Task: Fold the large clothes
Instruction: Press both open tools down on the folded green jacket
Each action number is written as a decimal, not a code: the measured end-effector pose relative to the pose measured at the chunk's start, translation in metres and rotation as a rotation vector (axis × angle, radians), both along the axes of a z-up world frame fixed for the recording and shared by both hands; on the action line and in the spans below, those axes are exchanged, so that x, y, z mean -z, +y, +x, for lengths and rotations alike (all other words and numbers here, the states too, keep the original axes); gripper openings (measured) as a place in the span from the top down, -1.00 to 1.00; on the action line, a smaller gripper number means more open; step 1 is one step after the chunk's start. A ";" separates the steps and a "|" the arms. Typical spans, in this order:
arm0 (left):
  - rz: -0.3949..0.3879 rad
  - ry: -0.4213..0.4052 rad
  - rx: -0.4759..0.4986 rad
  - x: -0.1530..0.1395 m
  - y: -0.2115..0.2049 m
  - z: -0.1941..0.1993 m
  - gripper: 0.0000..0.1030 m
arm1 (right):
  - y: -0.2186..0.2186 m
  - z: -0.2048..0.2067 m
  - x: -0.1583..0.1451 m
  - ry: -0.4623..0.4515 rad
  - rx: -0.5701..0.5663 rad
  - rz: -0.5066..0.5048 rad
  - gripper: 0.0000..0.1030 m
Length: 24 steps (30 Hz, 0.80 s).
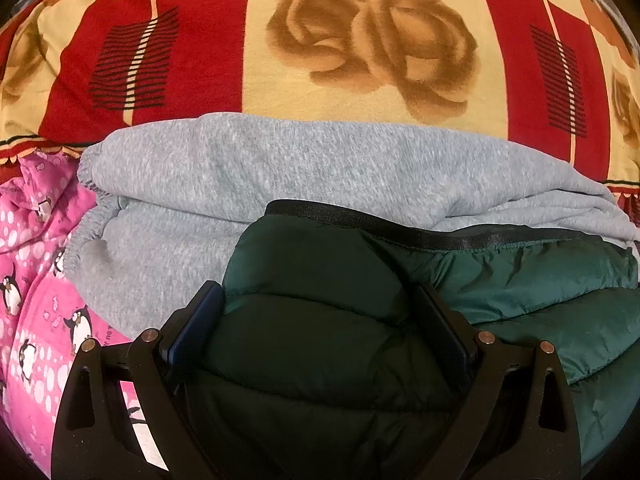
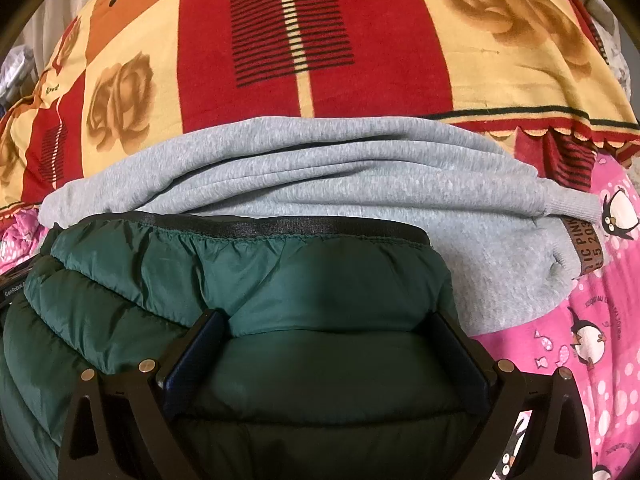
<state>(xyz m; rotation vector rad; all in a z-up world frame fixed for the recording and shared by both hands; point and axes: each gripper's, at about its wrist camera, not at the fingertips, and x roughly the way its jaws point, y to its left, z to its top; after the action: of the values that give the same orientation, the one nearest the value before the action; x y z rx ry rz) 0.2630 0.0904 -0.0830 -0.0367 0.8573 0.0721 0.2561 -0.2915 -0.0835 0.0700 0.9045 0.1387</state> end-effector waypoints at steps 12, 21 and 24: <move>-0.007 0.000 -0.005 0.001 -0.001 0.000 -0.86 | 0.000 0.000 0.000 0.000 0.002 0.003 -0.96; -0.006 0.001 -0.005 0.001 -0.001 0.000 -0.86 | 0.000 0.000 0.002 0.002 0.005 0.014 -0.96; -0.007 0.001 -0.005 0.001 -0.001 0.001 -0.86 | 0.000 0.000 0.002 0.002 0.005 0.015 -0.96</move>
<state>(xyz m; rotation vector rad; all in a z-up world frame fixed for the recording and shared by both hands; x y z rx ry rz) 0.2635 0.0899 -0.0837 -0.0451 0.8582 0.0737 0.2561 -0.2912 -0.0850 0.0864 0.9048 0.1404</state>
